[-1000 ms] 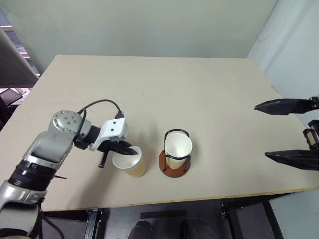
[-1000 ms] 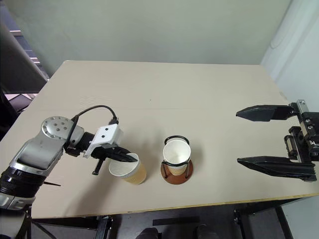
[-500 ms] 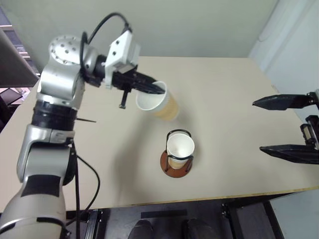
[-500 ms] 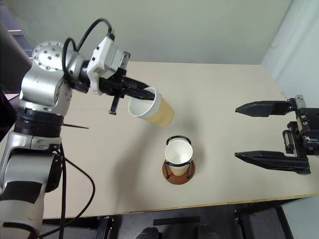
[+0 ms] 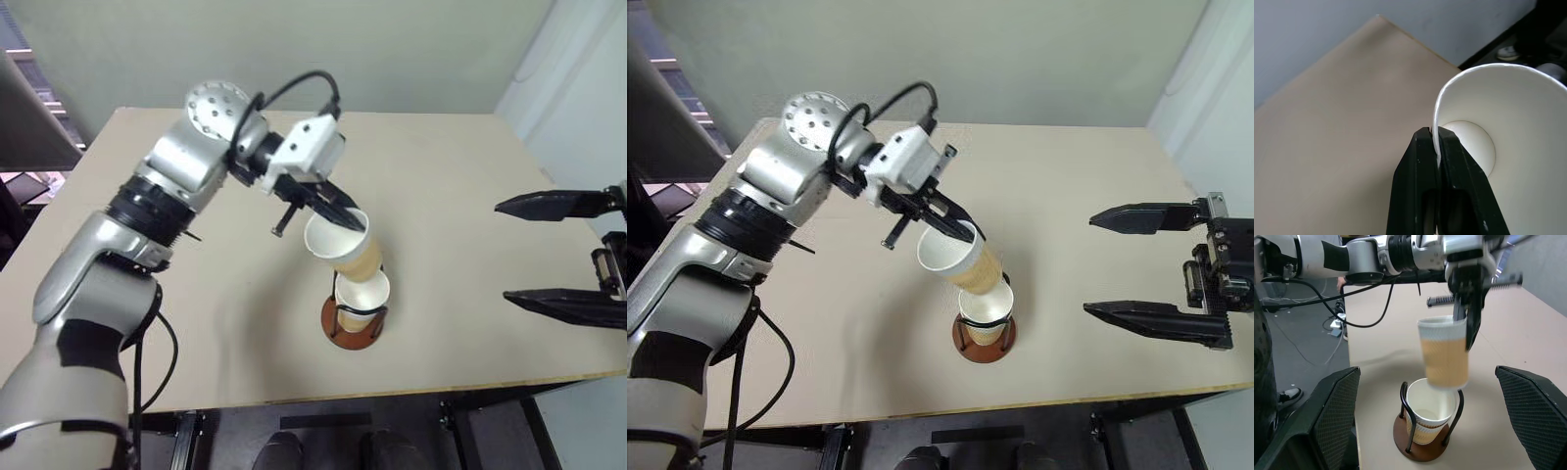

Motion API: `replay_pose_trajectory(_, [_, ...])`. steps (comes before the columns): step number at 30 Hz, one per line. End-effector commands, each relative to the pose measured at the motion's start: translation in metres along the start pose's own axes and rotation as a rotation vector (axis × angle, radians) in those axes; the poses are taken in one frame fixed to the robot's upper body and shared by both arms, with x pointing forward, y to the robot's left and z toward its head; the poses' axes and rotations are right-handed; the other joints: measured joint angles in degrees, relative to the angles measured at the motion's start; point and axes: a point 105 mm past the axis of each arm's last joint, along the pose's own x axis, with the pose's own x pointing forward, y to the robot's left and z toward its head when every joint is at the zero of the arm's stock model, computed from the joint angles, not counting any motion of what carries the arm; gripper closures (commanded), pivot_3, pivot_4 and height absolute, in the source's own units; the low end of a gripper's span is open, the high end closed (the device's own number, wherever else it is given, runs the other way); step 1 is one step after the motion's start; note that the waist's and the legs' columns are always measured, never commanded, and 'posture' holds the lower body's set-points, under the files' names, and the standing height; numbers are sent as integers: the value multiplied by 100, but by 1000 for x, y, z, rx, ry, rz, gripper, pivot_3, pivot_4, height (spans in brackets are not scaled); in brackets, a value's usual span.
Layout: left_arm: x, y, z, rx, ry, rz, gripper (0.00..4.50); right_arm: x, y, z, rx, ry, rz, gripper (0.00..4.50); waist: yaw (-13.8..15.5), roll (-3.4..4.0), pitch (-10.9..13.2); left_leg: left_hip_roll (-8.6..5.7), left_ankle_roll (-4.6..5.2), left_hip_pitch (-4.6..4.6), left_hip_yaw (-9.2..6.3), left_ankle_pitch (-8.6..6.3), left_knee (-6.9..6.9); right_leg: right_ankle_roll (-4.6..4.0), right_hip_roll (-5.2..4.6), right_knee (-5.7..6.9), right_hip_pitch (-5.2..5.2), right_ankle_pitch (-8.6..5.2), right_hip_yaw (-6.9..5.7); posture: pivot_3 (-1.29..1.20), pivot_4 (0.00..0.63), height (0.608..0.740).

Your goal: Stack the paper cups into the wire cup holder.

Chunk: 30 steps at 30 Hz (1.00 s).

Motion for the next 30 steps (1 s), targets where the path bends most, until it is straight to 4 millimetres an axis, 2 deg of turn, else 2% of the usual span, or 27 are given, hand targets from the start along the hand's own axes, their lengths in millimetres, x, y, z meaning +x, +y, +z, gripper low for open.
replay_pose_trajectory(1, [6,0,12,80,-1,-72,4467,-3,4,8,-42,5,-30,0,9,0,0,0,2,-3,-1,-1,3,2,-3,-1,0,0,1,0,150,740])
replay_pose_trajectory(14, [28,-8,-6,87,69,-169,4467,-5,6,9,-42,21,-62,0,29,1,0,-10,19,-16,6,-11,41,17,-7,2,4,5,-1,0,150,740])
replay_pose_trajectory(17, [32,-6,-6,85,63,-170,3834,-6,6,8,-42,24,-65,0,39,1,0,-12,20,-19,6,-11,41,17,-7,0,4,5,-2,0,150,740])
replay_pose_trajectory(27, [33,5,-4,107,46,-115,170,-5,4,5,-42,34,-55,0,56,1,0,-14,22,-23,13,-12,45,19,-6,0,4,5,-7,0,150,740])
replay_pose_trajectory(28, [33,7,-4,112,44,-103,25,-4,4,4,-42,34,-52,0,59,1,0,-14,22,-26,12,-12,46,20,-6,-1,4,6,-8,0,150,740])
replay_pose_trajectory(30, [32,10,-3,116,38,-79,25,-4,3,4,-44,33,-46,0,61,1,0,-15,23,-27,13,-13,49,21,-6,-1,4,7,-8,0,150,740])
